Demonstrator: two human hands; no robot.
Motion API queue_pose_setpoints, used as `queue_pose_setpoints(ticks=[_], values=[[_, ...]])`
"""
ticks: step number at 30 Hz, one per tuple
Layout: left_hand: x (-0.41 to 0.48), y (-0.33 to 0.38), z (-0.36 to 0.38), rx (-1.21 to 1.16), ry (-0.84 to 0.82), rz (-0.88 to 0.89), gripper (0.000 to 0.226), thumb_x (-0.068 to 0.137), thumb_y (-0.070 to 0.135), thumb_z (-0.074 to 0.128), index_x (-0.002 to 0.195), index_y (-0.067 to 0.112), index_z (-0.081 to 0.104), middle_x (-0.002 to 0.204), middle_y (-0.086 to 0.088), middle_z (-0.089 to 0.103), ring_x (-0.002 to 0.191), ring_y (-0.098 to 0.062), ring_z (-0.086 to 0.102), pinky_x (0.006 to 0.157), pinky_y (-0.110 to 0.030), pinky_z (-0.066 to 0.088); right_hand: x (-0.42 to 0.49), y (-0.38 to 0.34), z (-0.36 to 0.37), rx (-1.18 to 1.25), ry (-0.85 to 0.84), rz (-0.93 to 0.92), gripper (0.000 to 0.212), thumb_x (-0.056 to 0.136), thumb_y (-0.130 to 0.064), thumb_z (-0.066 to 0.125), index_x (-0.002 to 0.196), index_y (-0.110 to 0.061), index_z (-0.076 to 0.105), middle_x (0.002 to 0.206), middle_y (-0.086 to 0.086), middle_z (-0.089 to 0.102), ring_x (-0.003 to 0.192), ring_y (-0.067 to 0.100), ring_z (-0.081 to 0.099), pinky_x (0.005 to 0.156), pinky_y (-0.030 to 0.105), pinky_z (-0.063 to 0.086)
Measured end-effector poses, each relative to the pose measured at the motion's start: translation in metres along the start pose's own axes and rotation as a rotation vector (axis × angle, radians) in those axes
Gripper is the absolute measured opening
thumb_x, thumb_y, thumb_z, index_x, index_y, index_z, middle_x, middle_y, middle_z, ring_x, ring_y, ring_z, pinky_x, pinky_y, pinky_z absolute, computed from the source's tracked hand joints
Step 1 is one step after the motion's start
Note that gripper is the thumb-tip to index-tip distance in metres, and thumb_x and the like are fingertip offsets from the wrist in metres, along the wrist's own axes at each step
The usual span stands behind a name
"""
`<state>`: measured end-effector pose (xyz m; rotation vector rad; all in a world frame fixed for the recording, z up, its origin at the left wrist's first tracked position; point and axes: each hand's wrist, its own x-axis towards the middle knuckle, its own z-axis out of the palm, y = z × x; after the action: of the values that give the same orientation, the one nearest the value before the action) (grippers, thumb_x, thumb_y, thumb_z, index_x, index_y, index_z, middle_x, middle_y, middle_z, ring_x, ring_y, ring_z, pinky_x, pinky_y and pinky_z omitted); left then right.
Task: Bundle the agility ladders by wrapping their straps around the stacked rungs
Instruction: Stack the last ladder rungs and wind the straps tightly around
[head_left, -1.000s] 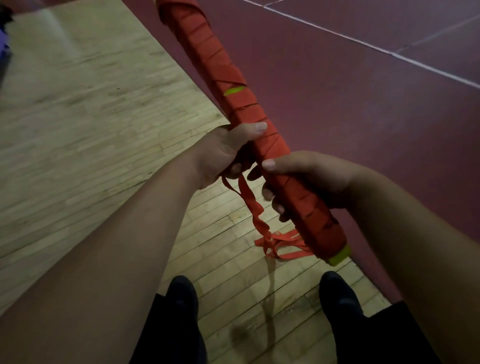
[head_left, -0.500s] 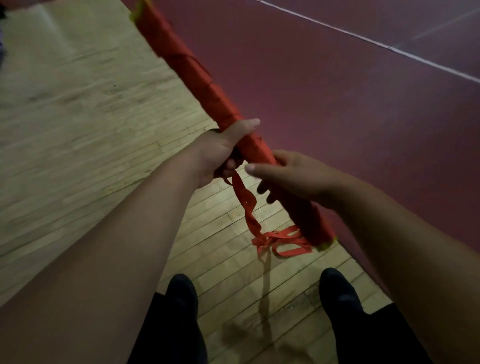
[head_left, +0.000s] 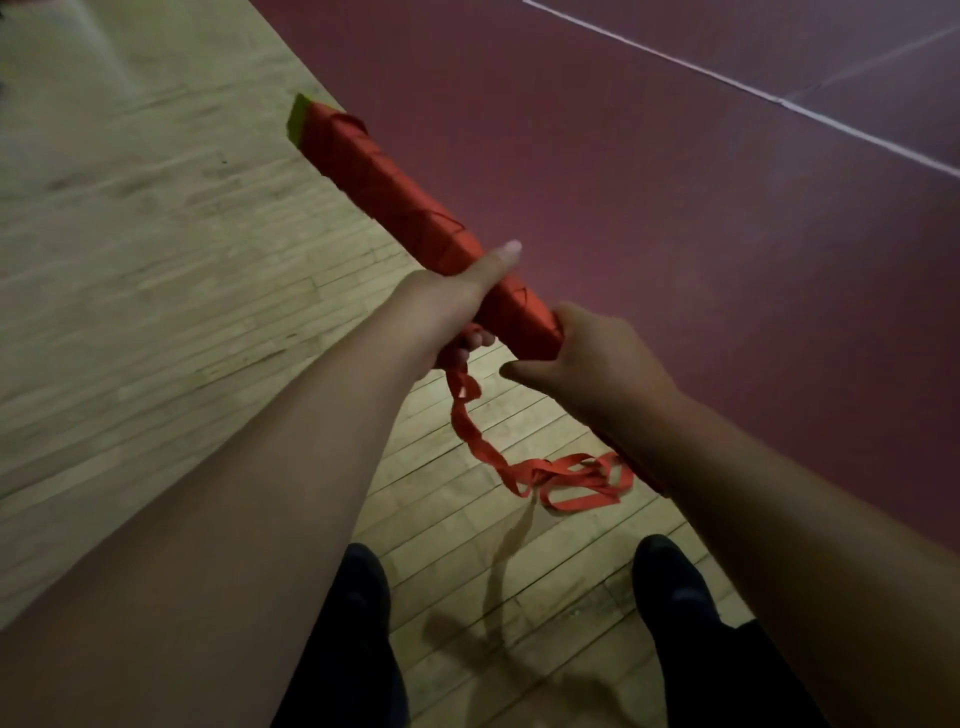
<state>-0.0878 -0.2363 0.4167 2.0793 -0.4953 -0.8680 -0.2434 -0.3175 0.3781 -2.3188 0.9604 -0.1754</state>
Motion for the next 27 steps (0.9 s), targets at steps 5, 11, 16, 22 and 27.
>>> queue_pose_setpoints(ticks=[5, 11, 16, 22, 27], values=[[0.001, 0.005, -0.013, -0.119, -0.129, 0.184, 0.044, 0.086, 0.059, 0.077, 0.087, 0.015, 0.079, 0.073, -0.005, 0.071, 0.060, -0.015, 0.061, 0.059, -0.031, 0.048, 0.002, 0.000, -0.032, 0.489, -0.306, 0.034, 0.056, 0.090, -0.076, 0.063, 0.122, -0.029, 0.065, 0.104, 0.005, 0.079, 0.087, 0.021, 0.080, 0.082, 0.045, 0.066], [-0.021, 0.014, -0.019, -0.259, -0.537, 0.480, 0.031, 0.098, 0.038, 0.068, 0.100, 0.008, 0.074, 0.096, -0.013, 0.071, 0.089, -0.026, 0.071, 0.076, -0.034, 0.058, -0.004, 0.007, -0.059, 1.030, -0.985, -0.078, 0.075, 0.089, -0.060, 0.072, 0.135, -0.003, 0.058, 0.111, 0.027, 0.074, 0.084, 0.036, 0.077, 0.076, 0.044, 0.063], [-0.017, 0.016, -0.029, 0.074, -0.271, 0.487, 0.049, 0.094, 0.062, 0.072, 0.079, 0.016, 0.069, 0.065, -0.005, 0.061, 0.057, -0.017, 0.058, 0.057, -0.029, 0.048, 0.001, -0.003, -0.054, 0.702, -0.595, 0.005, 0.049, 0.091, -0.048, 0.080, 0.113, -0.008, 0.063, 0.084, 0.014, 0.076, 0.073, 0.031, 0.076, 0.068, 0.038, 0.060], [-0.003, 0.002, 0.001, 0.066, -0.108, 0.209, 0.074, 0.084, 0.087, 0.064, 0.084, 0.013, 0.071, 0.063, 0.000, 0.064, 0.052, -0.014, 0.053, 0.051, -0.028, 0.047, 0.006, -0.003, -0.019, 0.202, -0.135, 0.039, 0.043, 0.083, -0.060, 0.084, 0.098, -0.025, 0.065, 0.076, -0.001, 0.078, 0.058, 0.009, 0.075, 0.055, 0.025, 0.056], [0.000, 0.009, -0.011, -0.095, -0.208, 0.355, 0.070, 0.087, 0.079, 0.068, 0.077, 0.011, 0.061, 0.062, -0.006, 0.050, 0.053, -0.020, 0.042, 0.056, -0.035, 0.035, 0.008, 0.000, -0.047, 0.590, -0.421, -0.009, 0.048, 0.094, -0.056, 0.072, 0.122, -0.018, 0.066, 0.104, 0.006, 0.082, 0.094, 0.022, 0.081, 0.092, 0.047, 0.063]])
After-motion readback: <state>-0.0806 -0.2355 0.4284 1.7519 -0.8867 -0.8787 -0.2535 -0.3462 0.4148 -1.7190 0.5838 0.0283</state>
